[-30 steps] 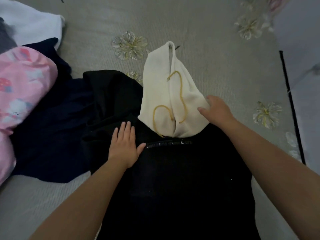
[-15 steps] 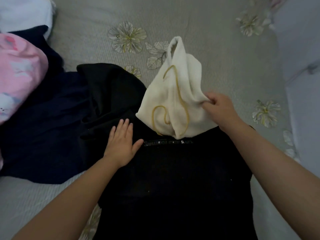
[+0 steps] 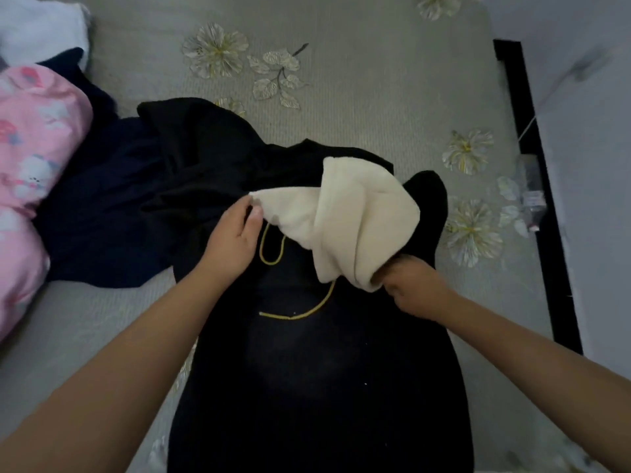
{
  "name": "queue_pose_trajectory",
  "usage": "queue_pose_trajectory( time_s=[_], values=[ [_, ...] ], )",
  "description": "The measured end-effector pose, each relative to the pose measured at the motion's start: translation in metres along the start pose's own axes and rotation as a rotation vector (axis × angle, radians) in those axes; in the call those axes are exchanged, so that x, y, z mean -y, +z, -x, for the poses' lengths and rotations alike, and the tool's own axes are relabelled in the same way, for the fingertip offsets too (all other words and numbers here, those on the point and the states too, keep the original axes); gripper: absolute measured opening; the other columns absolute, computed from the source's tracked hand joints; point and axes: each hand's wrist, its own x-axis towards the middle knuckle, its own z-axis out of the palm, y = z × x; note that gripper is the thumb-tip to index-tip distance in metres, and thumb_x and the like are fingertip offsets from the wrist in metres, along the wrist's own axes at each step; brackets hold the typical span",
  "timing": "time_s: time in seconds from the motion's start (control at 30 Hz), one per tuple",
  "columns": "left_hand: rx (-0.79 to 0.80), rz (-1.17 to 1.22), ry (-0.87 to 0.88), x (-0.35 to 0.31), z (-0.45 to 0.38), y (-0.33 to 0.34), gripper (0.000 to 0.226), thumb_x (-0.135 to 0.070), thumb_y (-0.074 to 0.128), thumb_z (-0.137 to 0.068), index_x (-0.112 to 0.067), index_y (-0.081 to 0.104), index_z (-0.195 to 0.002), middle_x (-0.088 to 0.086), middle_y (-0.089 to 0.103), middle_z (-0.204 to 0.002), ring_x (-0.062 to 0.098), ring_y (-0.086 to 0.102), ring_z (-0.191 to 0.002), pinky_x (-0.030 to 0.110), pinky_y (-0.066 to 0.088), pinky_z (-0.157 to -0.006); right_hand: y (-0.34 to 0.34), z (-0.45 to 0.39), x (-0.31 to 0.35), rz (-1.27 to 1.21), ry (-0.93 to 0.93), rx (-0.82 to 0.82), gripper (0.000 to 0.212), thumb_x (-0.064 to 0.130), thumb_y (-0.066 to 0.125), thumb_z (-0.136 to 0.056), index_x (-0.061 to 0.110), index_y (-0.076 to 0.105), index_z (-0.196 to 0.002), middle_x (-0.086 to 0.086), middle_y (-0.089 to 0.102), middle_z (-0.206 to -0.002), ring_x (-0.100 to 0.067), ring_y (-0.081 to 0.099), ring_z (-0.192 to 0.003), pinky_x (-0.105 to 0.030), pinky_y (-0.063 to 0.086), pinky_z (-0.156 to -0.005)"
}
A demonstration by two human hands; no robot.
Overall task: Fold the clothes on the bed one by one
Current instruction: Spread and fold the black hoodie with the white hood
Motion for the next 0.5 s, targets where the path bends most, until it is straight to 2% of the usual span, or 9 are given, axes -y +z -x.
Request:
queue_pose_trajectory(
  time_s=[0.03, 0.07, 0.1, 0.13, 0.2, 0.27, 0.33, 0.43, 0.5],
  values=[
    [0.016, -0.053, -0.014, 0.001, 0.005, 0.004, 0.035, -0.016, 0.036, -0.099, 0.001, 0.048, -0.127, 0.0, 0.049, -0.117, 0.017, 0.044, -0.116, 0.008, 0.025, -0.081, -0.004, -0.003, 0.002, -0.281, 0.319, -0.119, 0.013, 0.001, 0.055, -0.079, -0.001, 0.066, -0.083, -0.017, 0.068, -0.09, -0.029, 0.064, -0.086, -0.036, 0.046, -0.079],
    [0.029, -0.111, -0.06, 0.004, 0.01, 0.007, 0.035, -0.018, 0.037, -0.099, 0.001, 0.049, -0.125, 0.002, 0.051, -0.119, 0.02, 0.046, -0.116, 0.012, 0.027, -0.081, -0.009, -0.007, 0.003, -0.593, 0.639, -0.255, 0.018, 0.008, 0.046, -0.088, -0.001, 0.061, -0.093, -0.018, 0.066, -0.096, -0.03, 0.061, -0.087, -0.036, 0.045, -0.078],
    [0.043, -0.177, -0.126, 0.008, 0.014, 0.009, 0.037, -0.021, 0.037, -0.098, 0.001, 0.048, -0.126, 0.008, 0.052, -0.124, 0.024, 0.046, -0.119, 0.019, 0.031, -0.087, -0.014, -0.016, 0.002, -0.922, 0.877, -0.351, 0.025, 0.02, 0.04, -0.094, 0.002, 0.055, -0.103, -0.017, 0.063, -0.101, -0.03, 0.059, -0.085, -0.037, 0.045, -0.076],
    [0.053, -0.245, -0.198, 0.012, 0.017, 0.01, 0.04, -0.024, 0.037, -0.098, 0.001, 0.046, -0.129, 0.014, 0.051, -0.13, 0.028, 0.045, -0.122, 0.027, 0.032, -0.094, -0.02, -0.027, 0.0, -1.163, 1.007, -0.411, 0.036, 0.033, 0.036, -0.097, 0.004, 0.049, -0.113, -0.016, 0.059, -0.105, -0.028, 0.058, -0.085, -0.038, 0.047, -0.073],
    [0.051, -0.357, -0.276, 0.02, 0.028, 0.011, 0.043, -0.024, 0.039, -0.098, 0.003, 0.043, -0.131, 0.02, 0.047, -0.134, 0.032, 0.042, -0.125, 0.034, 0.032, -0.101, -0.034, -0.054, -0.001, -1.338, 1.042, -0.414, 0.06, 0.052, 0.038, -0.092, 0.002, 0.044, -0.124, -0.015, 0.057, -0.11, -0.029, 0.059, -0.089, -0.037, 0.051, -0.069],
    [0.071, -0.483, -0.238, 0.029, 0.04, 0.013, 0.043, -0.021, 0.041, -0.096, 0.003, 0.04, -0.132, 0.022, 0.044, -0.136, 0.033, 0.038, -0.128, 0.039, 0.03, -0.104, -0.04, -0.077, 0.004, -1.353, 0.997, -0.358, 0.067, 0.056, 0.05, -0.085, 0.0, 0.049, -0.123, -0.014, 0.059, -0.117, -0.029, 0.059, -0.1, -0.038, 0.052, -0.08],
    [0.183, -0.648, -0.204, 0.039, 0.054, 0.019, 0.05, -0.023, 0.039, -0.097, -0.001, 0.029, -0.14, 0.017, 0.028, -0.148, 0.031, 0.021, -0.138, 0.041, 0.022, -0.111, -0.037, -0.093, 0.01, -1.274, 0.953, -0.28, 0.06, 0.046, 0.059, -0.083, -0.001, 0.052, -0.121, -0.014, 0.058, -0.121, -0.029, 0.056, -0.109, -0.036, 0.047, -0.094],
    [0.334, -0.756, -0.229, 0.055, 0.066, 0.034, 0.056, -0.028, 0.032, -0.099, -0.007, 0.011, -0.146, 0.01, 0.005, -0.156, 0.027, 0.002, -0.143, 0.039, 0.014, -0.114, -0.029, -0.103, 0.015, -0.864, 0.881, -0.189, 0.039, 0.021, 0.057, -0.087, -0.003, 0.054, -0.118, -0.018, 0.055, -0.124, -0.031, 0.053, -0.112, -0.033, 0.043, -0.091],
    [0.403, -0.78, -0.254, 0.064, 0.07, 0.046, 0.056, -0.029, 0.028, -0.1, -0.008, 0.006, -0.147, 0.008, -0.001, -0.156, 0.025, -0.002, -0.143, 0.039, 0.012, -0.115, -0.028, -0.095, 0.015, -0.496, 0.805, -0.267, 0.034, 0.014, 0.05, -0.087, -0.006, 0.055, -0.115, -0.02, 0.05, -0.124, -0.033, 0.049, -0.112, -0.031, 0.042, -0.084]
  ],
)
